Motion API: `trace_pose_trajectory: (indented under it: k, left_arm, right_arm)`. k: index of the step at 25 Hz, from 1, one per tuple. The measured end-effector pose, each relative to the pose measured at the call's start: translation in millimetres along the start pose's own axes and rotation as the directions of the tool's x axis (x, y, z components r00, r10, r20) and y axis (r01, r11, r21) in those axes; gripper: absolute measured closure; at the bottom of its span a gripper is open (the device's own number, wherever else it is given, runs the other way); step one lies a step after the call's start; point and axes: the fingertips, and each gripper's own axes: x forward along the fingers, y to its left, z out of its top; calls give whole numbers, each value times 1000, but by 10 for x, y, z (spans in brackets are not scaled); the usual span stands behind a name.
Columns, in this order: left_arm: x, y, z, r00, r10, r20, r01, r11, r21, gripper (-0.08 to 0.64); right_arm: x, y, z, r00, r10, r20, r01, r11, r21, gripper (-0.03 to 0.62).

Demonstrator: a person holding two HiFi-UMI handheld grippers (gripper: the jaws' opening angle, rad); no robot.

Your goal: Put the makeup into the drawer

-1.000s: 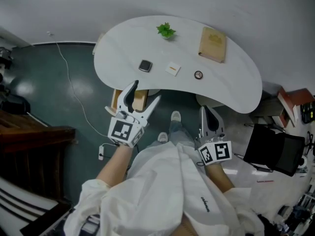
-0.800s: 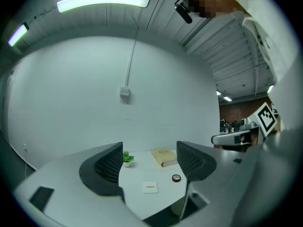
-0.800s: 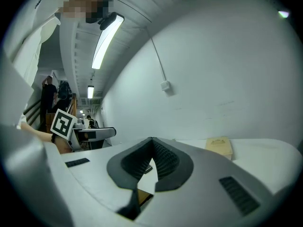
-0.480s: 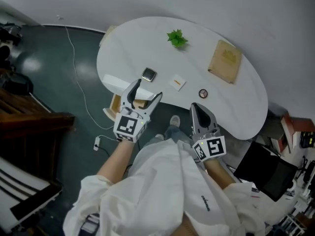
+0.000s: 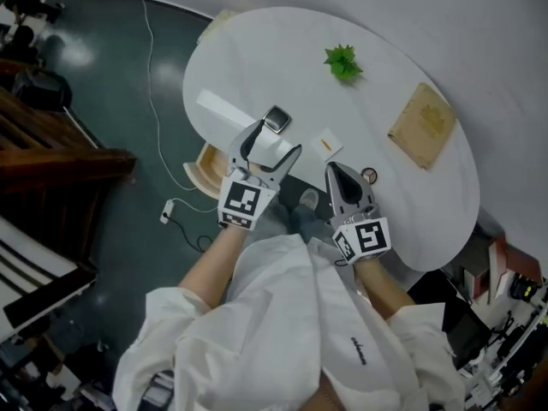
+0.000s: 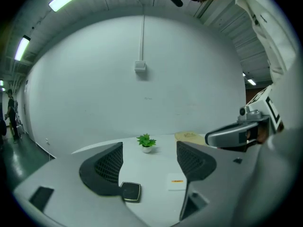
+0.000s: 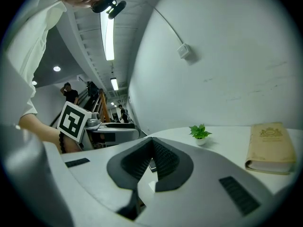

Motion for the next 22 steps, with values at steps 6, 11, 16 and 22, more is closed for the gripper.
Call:
trace_pose_trajectory:
  k: [6,11,16,22]
  left_arm:
    - [156,206,-409,995,40,-92,-38,999,21,215]
    - [331,408,-757,987,25,-157,-19,999,45,215]
    - [504,538,-1048,980,8,-200,-7,1000,5,215]
    - [697,617,-1358,963,-8,-270,15,1000,24,210]
  right_arm:
    - [391,22,-247,997,29,-65,-28,999,14,575]
    - [731,29,-417,996,13,-90,-12,1000,14,575]
    - [1001,55,-646,993,-8,-117,9,1000,7,575]
    - [1242,-4,-990,983,-52,-179,56,998,21,575]
